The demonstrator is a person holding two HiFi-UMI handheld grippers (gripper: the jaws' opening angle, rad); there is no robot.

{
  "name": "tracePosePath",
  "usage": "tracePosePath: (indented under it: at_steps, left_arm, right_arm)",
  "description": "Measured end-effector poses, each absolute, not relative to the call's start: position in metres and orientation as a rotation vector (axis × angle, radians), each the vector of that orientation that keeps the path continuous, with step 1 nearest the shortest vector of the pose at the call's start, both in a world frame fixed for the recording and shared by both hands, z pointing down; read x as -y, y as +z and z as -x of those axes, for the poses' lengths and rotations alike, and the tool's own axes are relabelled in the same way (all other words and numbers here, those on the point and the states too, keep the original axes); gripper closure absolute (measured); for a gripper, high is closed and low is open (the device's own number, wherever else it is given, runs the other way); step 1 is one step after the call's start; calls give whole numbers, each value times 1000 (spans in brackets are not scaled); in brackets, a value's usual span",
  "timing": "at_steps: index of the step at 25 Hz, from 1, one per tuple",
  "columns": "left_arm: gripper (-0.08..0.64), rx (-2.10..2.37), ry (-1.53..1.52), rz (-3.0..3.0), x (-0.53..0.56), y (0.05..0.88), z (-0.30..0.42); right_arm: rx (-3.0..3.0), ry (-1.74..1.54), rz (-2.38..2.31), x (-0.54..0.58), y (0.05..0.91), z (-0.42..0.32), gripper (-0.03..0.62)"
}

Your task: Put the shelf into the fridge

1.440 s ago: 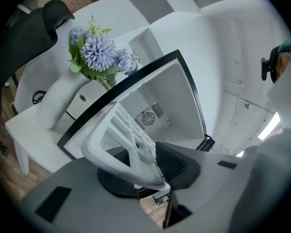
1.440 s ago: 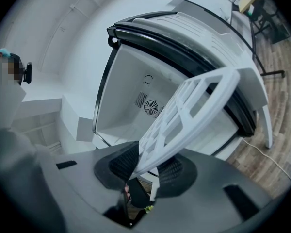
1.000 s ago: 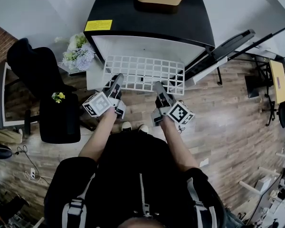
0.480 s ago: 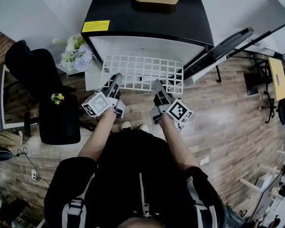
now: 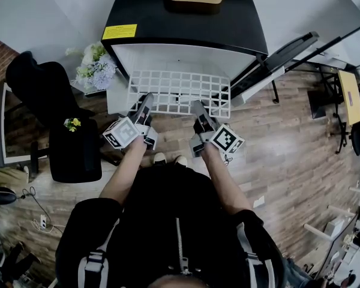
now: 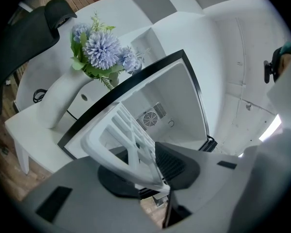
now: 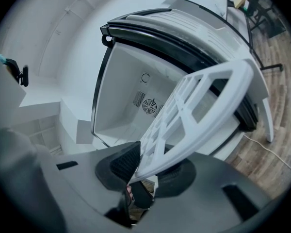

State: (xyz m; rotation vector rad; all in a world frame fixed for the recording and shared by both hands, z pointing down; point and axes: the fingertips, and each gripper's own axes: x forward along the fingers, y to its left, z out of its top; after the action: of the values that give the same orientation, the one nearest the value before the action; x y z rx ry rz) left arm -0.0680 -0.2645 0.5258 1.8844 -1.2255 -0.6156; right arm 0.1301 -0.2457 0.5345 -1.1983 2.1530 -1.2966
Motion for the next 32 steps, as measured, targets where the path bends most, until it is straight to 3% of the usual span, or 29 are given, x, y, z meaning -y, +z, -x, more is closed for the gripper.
tracePosePath:
  at_steps: [32]
  left_arm:
    - [448,1250,-626,-1851,271,523,62]
  right_arm:
    - [-2144,-1307,1160,263,535,-134,509]
